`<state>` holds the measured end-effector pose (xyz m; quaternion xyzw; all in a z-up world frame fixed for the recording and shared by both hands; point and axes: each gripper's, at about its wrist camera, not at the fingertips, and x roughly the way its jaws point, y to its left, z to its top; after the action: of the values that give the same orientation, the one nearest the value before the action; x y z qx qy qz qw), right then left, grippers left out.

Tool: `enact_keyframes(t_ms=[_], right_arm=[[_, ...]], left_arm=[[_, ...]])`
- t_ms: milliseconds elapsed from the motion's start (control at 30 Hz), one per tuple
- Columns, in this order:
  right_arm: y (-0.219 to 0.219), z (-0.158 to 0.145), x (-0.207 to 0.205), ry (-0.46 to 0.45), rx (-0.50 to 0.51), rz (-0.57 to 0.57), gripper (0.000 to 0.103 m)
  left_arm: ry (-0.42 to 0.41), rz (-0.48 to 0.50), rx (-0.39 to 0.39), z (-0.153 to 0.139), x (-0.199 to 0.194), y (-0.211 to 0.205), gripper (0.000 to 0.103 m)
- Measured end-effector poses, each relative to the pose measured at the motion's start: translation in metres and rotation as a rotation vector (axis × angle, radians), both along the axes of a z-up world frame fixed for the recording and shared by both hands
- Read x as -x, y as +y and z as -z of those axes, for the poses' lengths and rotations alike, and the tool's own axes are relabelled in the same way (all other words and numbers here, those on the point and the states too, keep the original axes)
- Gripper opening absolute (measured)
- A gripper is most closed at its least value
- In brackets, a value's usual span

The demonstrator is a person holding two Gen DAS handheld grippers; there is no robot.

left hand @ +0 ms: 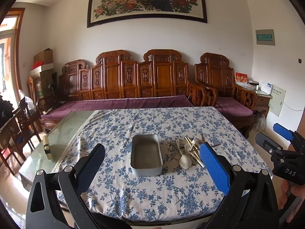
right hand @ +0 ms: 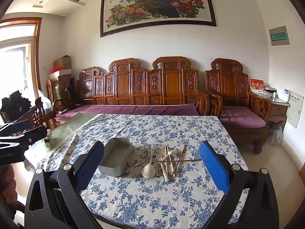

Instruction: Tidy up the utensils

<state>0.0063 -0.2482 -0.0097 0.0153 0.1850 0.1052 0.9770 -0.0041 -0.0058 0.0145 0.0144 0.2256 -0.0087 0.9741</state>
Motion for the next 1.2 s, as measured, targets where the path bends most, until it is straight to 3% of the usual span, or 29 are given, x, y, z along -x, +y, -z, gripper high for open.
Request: enact_keyframes(t_ms=[1200], right_arm=[[0.0039, -0.0041, 0.0013, -0.003, -0.004, -0.004, 0.100]], left_arm=[[-0.003, 0.000, -0.004, 0.0027, 0.0025, -0.0003, 0.097]])
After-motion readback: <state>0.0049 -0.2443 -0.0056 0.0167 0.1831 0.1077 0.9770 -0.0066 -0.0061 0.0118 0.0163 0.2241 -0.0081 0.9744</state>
